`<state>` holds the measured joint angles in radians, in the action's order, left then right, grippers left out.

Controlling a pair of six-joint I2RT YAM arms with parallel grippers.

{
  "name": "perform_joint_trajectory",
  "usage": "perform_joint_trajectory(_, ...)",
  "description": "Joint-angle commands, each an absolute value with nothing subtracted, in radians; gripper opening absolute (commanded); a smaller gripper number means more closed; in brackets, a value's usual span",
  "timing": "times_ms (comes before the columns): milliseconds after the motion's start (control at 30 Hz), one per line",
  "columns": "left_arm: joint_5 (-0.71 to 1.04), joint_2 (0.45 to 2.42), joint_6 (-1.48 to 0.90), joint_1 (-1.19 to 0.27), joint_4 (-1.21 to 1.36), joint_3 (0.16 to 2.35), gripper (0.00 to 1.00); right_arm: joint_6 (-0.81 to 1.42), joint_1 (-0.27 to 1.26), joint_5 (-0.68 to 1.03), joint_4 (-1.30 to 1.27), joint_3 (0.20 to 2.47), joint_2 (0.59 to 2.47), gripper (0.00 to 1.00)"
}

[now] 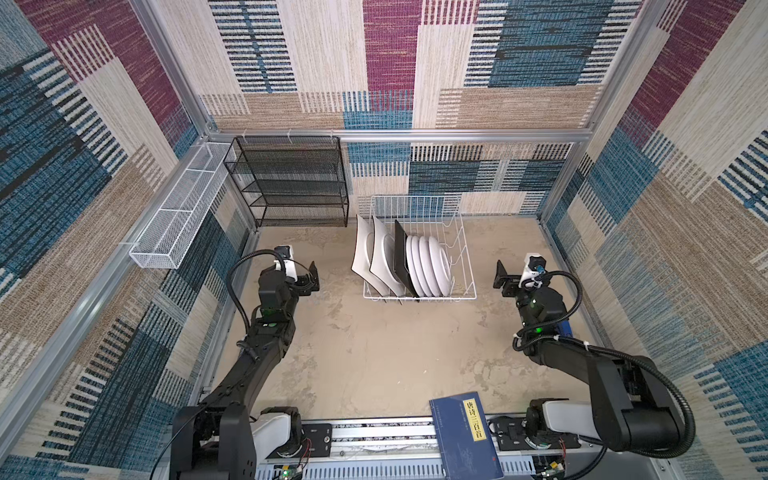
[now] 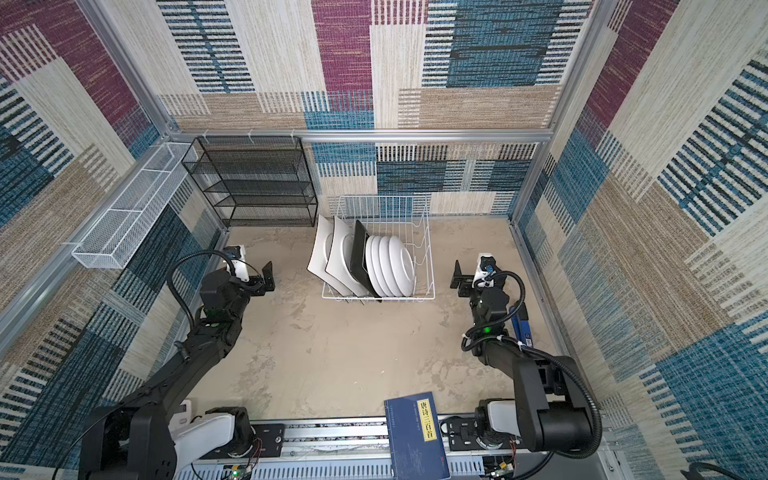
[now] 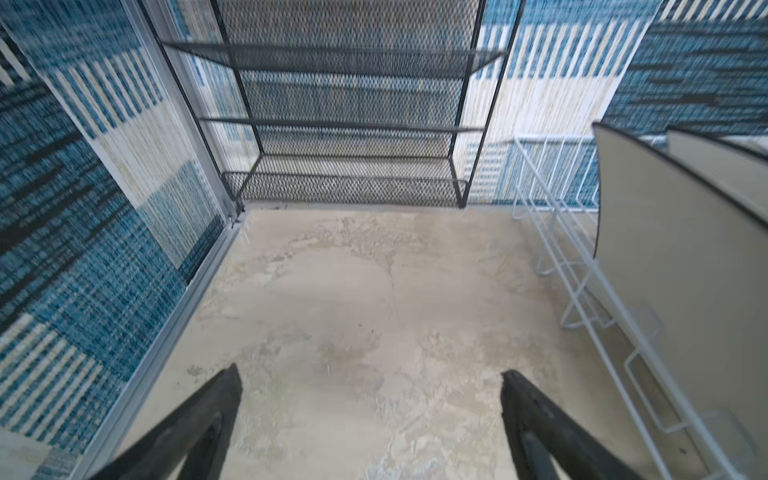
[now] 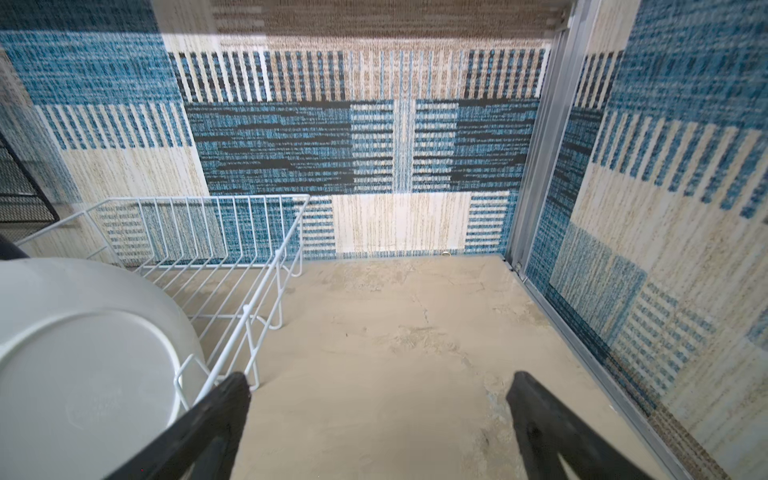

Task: Unload the plates from the dish rack
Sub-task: 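Move the left gripper to the white square plate while the right approaches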

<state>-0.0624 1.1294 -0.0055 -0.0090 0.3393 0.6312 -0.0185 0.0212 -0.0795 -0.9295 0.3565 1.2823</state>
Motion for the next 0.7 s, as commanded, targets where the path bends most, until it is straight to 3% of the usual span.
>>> perform_joint_trajectory(0, -0.023, 1.100, -0.063, -0.009, 0.112, 0.723, 0.99, 0.019, 0.021, -0.059, -0.784, 0.408, 1.229, 0.99)
perform_joint_trajectory(333, 0.121, 1.129, -0.127, -0.027, -0.424, 1.181, 0.99, 0.100, 0.023, 0.122, -0.491, 0.551, 1.063, 0.99)
perform_joint_trajectory(667, 0.219, 1.222, -0.248, -0.109, -0.615, 1.360, 0.99, 0.120, 0.023, 0.397, -0.285, 0.689, 1.052, 0.99)
